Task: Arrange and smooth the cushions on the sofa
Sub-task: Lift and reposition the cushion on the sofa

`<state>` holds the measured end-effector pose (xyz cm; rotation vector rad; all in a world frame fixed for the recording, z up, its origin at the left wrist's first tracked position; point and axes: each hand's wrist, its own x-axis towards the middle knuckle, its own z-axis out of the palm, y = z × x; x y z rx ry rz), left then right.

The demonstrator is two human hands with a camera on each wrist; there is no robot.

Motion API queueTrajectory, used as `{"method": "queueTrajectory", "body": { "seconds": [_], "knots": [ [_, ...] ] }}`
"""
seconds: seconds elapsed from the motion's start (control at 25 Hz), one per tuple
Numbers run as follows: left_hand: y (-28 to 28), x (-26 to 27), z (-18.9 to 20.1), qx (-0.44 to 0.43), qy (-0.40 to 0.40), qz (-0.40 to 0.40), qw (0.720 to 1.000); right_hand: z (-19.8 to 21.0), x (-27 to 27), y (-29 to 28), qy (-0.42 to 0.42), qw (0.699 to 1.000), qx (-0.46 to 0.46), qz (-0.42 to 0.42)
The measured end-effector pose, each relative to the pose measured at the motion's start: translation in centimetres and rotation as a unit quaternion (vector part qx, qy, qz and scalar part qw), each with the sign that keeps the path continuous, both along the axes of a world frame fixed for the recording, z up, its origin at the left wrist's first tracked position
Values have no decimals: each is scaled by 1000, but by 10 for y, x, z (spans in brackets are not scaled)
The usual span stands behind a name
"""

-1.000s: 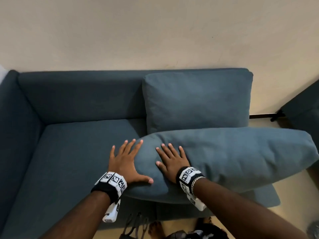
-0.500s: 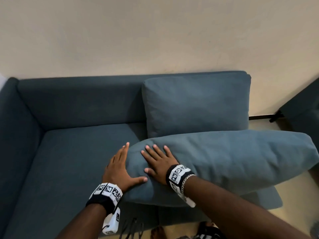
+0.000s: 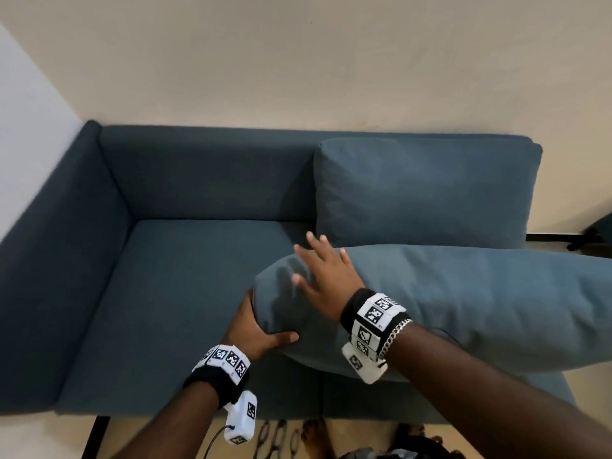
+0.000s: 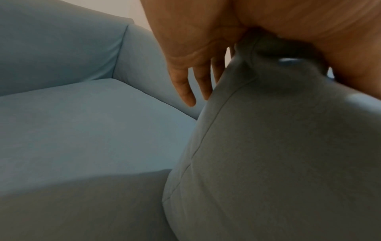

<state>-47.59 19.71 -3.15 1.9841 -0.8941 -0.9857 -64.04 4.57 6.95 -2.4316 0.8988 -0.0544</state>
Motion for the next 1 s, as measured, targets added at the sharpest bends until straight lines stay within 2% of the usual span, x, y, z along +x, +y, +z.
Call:
{"method": "queueTrajectory", "body": {
  "seconds": [0.04,0.08,0.12,0.16,0.2,0.24,0.28,0.32,0.36,0.44,0.56,0.64,0.76,0.88,1.0],
  "knots": [
    [1,-1,2,-3,8,-3,1000,28,11,3,-134,990,-18,-38],
    [1,-3,4,-11,15,-8,1000,51,19,10,-266,960,-47,-72],
    [2,-4,5,-22,19,-13,999,58,23,16,-340,933,-81,-90],
    [4,-4,3,-22,20,-13,999,52,23,23,-330,932,-128,-79],
    [5,-5,0,-25,19,-13,999,32,21,30,-233,960,-154,-35],
    [7,-6,-4,-17,16,-20,1000,0,15,38,-71,986,-148,34],
    [9,-7,-4,-8,17,-37,999,-34,6,43,76,984,-130,98],
    [12,-8,-5,1,9,-55,998,-61,-2,47,146,971,-126,141],
    [13,-7,-6,2,5,-65,998,-77,-5,50,157,968,-128,151],
    [17,-4,-5,-8,17,-59,998,-78,-2,60,114,978,-125,118],
    [18,-8,3,-22,22,-66,997,-43,9,63,49,986,-150,59],
    [15,-17,10,-68,18,-67,995,-17,7,59,35,987,-157,24],
    [-1,-34,44,-131,51,-30,990,25,-16,44,-42,986,-158,-25],
    [-25,-55,97,-204,-5,-40,978,89,-51,3,-151,963,-211,-78],
    [-47,-77,156,-283,-124,-52,950,167,-89,-44,-294,921,-203,-152]
  ]
}}
